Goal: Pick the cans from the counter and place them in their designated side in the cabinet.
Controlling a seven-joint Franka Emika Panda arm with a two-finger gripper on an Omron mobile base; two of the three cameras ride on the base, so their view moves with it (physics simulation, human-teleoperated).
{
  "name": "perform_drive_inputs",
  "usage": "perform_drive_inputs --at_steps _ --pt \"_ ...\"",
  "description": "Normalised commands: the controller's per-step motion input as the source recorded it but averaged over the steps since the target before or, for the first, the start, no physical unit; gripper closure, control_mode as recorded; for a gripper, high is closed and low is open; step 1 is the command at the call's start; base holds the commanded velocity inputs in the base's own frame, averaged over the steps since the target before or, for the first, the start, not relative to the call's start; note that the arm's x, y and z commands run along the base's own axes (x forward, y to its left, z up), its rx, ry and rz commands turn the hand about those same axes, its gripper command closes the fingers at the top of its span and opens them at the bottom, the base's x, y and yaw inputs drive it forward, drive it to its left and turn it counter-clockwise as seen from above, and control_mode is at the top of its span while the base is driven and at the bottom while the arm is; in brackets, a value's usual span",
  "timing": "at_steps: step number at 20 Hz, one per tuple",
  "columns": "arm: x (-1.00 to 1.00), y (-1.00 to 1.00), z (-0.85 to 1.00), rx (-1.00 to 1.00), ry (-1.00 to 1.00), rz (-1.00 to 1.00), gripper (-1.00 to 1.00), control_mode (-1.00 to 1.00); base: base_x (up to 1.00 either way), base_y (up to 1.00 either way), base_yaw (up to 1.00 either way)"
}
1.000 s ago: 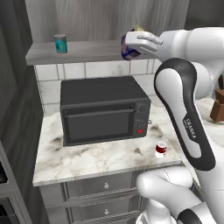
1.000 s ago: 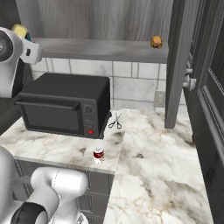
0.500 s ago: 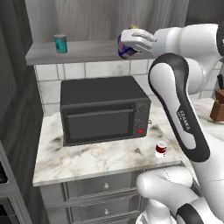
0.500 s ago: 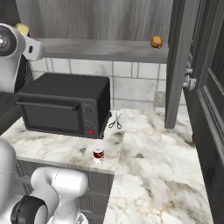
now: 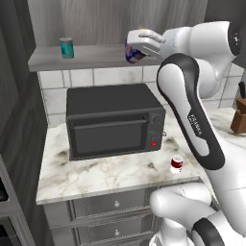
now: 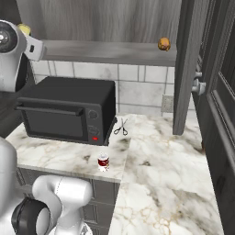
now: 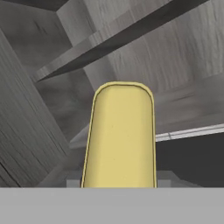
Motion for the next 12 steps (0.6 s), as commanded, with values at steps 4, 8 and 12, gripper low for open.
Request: perform_drive_inputs --at_steps 4,8,12 --pt "0.18 0.06 0.00 0.00 0.05 0.00 1.00 -1.00 0.00 0.00 0.00" --pt "0.17 0.08 0.00 0.00 0.04 0.00 1.00 -1.00 0.00 0.00 0.00" --pt "0.14 0.11 0.00 0.00 0.04 0.00 1.00 -1.00 0.00 0.00 0.00"
